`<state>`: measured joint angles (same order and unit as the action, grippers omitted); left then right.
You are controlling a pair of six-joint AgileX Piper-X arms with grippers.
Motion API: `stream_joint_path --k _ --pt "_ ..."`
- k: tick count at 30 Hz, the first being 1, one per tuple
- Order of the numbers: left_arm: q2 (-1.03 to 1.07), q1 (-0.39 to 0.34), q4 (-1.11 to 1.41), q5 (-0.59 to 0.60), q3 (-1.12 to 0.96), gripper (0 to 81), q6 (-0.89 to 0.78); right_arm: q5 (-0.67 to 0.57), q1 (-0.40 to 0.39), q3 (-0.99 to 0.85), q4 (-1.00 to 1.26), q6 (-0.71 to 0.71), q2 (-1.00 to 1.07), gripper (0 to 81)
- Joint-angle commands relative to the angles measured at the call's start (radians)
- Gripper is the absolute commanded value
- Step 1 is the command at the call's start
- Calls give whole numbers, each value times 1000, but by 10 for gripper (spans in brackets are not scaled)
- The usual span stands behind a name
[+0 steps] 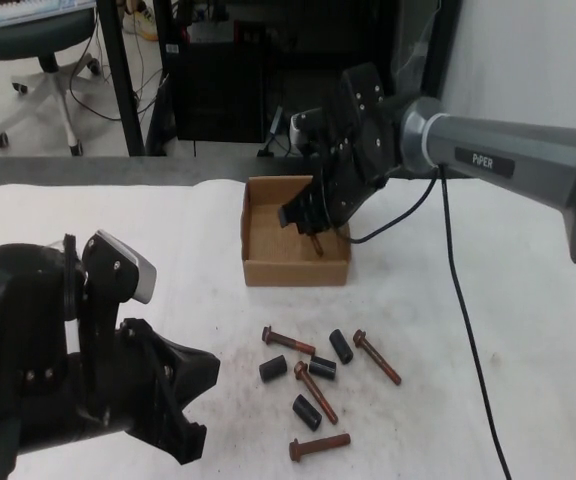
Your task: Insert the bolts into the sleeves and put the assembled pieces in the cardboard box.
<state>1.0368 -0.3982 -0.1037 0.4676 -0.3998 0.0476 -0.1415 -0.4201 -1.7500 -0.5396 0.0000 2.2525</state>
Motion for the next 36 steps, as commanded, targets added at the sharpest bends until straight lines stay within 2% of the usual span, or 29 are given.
stream_joint_path --k 1,2,4,7,9,10,11,17,20,23,28,36 --pt "-13 -4 4 -3 0 3 -3 2 0 -16 34 -12 -9 8" --pt "-13 -4 4 -3 0 3 -3 2 0 -16 49 -12 -9 1" --pt "-13 -4 4 -3 0 3 -3 2 0 -16 70 -12 -9 46" --pt "-13 -4 4 -3 0 3 -3 -31 0 -16 81 -23 -9 212" --pt "-13 -4 4 -3 0 3 -3 -33 0 -16 79 -23 -9 361" --pt "-13 -4 4 -3 0 3 -3 -33 0 -16 72 -23 -9 413" --pt "-13 -4 4 -1 0 3 -3 -33 0 -16 63 -23 -12 432" --pt "-13 -4 4 6 0 3 -3 -41 0 -16 9 -23 -32 399" --pt "-13 -4 4 6 0 3 -3 -96 0 -16 -40 -27 -73 399" --pt "-13 -4 4 6 0 3 16 -174 -7 -16 -121 -98 -128 399" --pt "-13 -4 4 6 0 3 42 -122 -48 -16 -246 -288 -177 399" --pt "-13 -4 4 6 0 3 47 -87 -100 15 -336 -468 -157 398"
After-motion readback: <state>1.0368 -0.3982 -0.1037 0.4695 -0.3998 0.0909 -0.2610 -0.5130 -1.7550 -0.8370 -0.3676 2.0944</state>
